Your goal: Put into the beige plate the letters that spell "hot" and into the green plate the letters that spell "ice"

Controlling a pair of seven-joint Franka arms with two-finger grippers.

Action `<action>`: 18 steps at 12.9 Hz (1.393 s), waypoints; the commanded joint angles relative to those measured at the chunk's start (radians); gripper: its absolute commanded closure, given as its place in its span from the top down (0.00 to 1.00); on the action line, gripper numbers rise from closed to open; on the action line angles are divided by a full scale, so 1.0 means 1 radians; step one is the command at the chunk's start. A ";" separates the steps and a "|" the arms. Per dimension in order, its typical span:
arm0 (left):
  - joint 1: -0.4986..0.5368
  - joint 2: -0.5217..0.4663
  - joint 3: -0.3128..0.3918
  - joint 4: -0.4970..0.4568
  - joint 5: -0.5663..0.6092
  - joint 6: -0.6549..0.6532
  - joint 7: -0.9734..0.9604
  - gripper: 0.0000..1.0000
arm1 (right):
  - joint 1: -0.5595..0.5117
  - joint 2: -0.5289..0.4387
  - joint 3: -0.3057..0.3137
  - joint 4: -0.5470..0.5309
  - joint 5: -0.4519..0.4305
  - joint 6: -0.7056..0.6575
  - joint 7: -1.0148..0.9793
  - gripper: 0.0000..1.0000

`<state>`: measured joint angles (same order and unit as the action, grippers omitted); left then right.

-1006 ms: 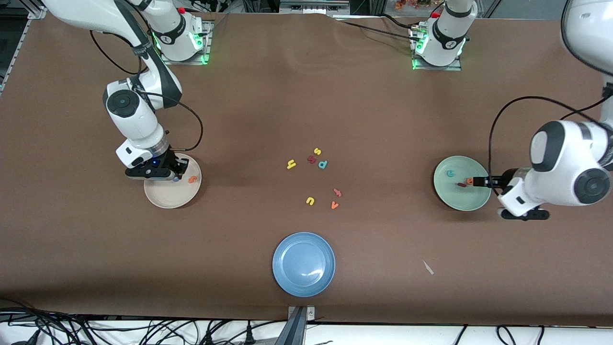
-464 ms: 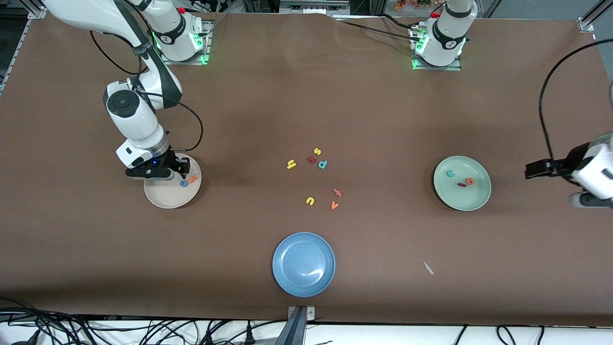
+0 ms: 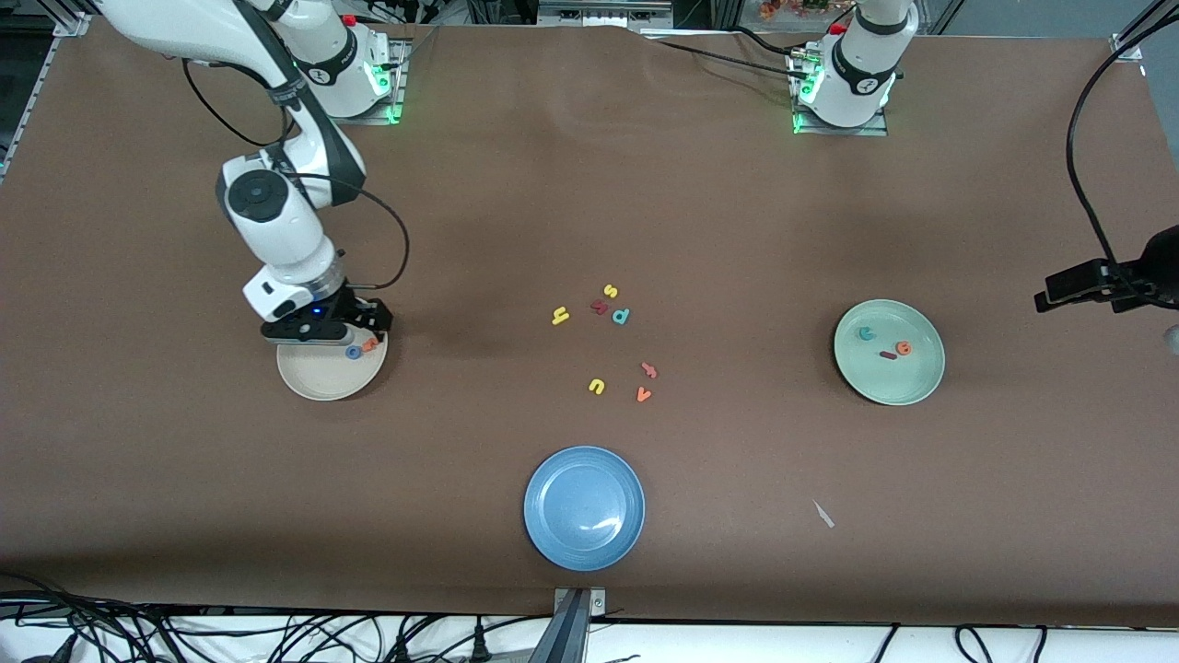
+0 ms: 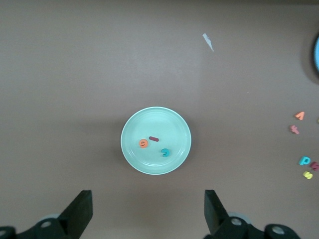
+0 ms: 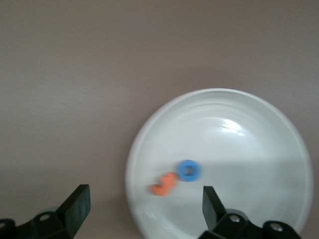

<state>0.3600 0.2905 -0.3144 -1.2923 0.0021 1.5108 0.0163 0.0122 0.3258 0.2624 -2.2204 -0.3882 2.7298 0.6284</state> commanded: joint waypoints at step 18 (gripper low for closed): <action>-0.161 -0.195 0.224 -0.168 -0.142 -0.072 0.071 0.95 | 0.496 0.437 -0.006 0.579 -0.008 -0.237 1.292 0.99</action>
<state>0.1992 0.1266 -0.0991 -1.4302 -0.1079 1.4471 0.0684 0.4839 0.7230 0.2640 -1.7116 -0.3874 2.5353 1.8611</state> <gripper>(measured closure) 0.040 0.004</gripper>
